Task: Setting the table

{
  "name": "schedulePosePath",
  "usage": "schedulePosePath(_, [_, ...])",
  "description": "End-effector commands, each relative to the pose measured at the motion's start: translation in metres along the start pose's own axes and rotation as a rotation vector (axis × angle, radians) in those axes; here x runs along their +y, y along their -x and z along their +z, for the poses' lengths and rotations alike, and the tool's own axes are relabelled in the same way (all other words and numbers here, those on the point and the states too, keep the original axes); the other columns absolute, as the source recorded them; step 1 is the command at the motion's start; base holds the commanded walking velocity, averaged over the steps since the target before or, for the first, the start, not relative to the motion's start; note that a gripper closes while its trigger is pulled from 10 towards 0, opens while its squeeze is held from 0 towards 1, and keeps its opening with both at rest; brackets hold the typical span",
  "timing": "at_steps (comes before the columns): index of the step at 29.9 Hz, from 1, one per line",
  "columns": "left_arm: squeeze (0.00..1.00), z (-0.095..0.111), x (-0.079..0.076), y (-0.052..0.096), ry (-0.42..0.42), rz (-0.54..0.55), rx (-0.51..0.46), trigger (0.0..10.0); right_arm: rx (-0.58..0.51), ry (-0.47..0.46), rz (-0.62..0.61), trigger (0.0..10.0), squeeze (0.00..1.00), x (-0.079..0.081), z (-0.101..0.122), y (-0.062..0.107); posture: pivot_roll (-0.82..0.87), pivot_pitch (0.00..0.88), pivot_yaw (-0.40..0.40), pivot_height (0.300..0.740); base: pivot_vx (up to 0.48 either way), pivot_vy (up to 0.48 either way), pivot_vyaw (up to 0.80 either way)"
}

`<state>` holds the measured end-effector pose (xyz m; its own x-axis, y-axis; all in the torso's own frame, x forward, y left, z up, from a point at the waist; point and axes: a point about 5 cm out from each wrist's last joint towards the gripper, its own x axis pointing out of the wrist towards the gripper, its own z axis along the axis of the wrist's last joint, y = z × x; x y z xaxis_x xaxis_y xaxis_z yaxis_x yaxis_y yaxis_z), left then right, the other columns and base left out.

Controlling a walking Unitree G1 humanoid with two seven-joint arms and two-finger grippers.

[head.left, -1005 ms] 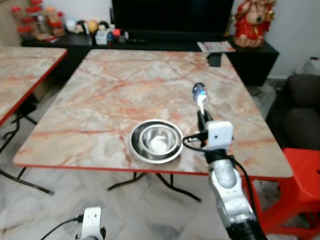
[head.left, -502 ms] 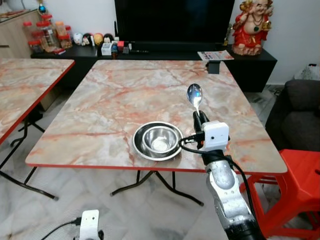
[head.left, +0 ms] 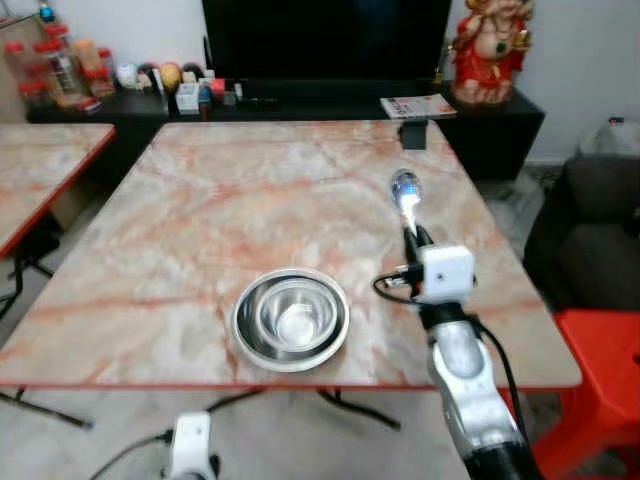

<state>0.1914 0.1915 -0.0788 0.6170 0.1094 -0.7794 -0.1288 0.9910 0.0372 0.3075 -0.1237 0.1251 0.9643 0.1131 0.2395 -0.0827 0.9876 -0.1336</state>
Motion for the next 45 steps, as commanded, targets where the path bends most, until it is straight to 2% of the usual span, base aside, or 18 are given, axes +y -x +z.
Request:
schedulePosePath(1, [0.00, -0.003, 0.013, 0.001, -0.003, 0.032, 0.010, 10.0, -0.031, -0.020, 0.025, 10.0, 0.00, 0.011, 0.008, -0.005, -0.05, 0.000, -0.006, 0.740, 0.000, 0.000, 0.00])
schedulePosePath(5, [0.00, -0.003, 0.013, 0.001, 0.003, 0.024, 0.004, 10.0, -0.022, -0.017, 0.023, 10.0, 0.00, 0.011, 0.005, -0.001, -0.05, 0.000, -0.004, 0.740, 0.000, 0.000, 0.00])
schedulePosePath(14, [0.00, -0.005, 0.015, 0.002, -0.006, 0.015, 0.012, 10.0, 0.117, 0.025, -0.029, 10.0, 0.00, 0.001, -0.021, 0.029, -0.06, 0.000, 0.008, 0.740, 0.000, 0.000, 0.00])
schedulePosePath(18, [0.00, -0.007, 0.018, 0.002, -0.020, 0.011, 0.019, 10.0, 0.154, 0.035, -0.041, 10.0, 0.00, -0.001, -0.019, 0.037, -0.06, 0.000, 0.017, 0.740, 0.000, 0.000, 0.00])
schedulePosePath(22, [0.00, -0.008, 0.019, 0.003, -0.033, 0.007, 0.023, 10.0, 0.208, 0.047, -0.047, 10.0, 0.00, -0.001, -0.021, 0.039, -0.07, 0.000, 0.027, 0.740, 0.000, 0.000, 0.00])
schedulePosePath(26, [0.00, -0.006, 0.019, 0.002, -0.047, 0.001, 0.018, 10.0, 0.317, 0.014, -0.081, 10.0, 0.00, -0.003, -0.036, 0.043, -0.06, 0.000, 0.033, 0.740, 0.000, 0.000, 0.00])
schedulePosePath(29, [0.00, -0.005, 0.020, 0.002, -0.052, 0.001, 0.017, 10.0, 0.352, -0.037, -0.080, 10.0, 0.00, -0.002, -0.039, 0.044, -0.06, 0.000, 0.032, 0.740, 0.000, 0.000, 0.00])
schedulePosePath(32, [0.00, -0.005, 0.021, 0.002, -0.051, 0.004, 0.016, 10.0, 0.382, -0.049, -0.082, 10.0, 0.00, -0.001, -0.040, 0.042, -0.05, 0.000, 0.032, 0.740, 0.000, 0.000, 0.00])
schedulePosePath(35, [0.00, -0.005, 0.023, 0.003, -0.051, 0.007, 0.016, 10.0, 0.413, -0.092, -0.067, 10.0, 0.00, 0.003, -0.043, 0.040, -0.05, 0.000, 0.035, 0.740, 0.000, 0.000, 0.00])
schedulePosePath(36, [0.00, -0.006, 0.024, 0.003, -0.053, 0.010, 0.019, 10.0, 0.468, -0.079, -0.025, 10.0, 0.00, 0.010, -0.049, 0.039, -0.05, 0.000, 0.037, 0.740, 0.000, 0.000, 0.00])
schedulePosePath(42, [0.00, -0.007, 0.025, 0.003, -0.053, 0.014, 0.022, 10.0, 0.506, -0.075, -0.013, 10.0, 0.00, 0.014, -0.052, 0.039, -0.04, 0.000, 0.037, 0.740, 0.000, 0.000, 0.00])
schedulePosePath(45, [0.00, -0.010, 0.029, 0.004, -0.051, 0.024, 0.028, 10.0, 0.541, -0.106, 0.011, 10.0, 0.00, 0.025, -0.053, 0.037, -0.04, 0.000, 0.035, 0.740, 0.000, 0.000, 0.00])
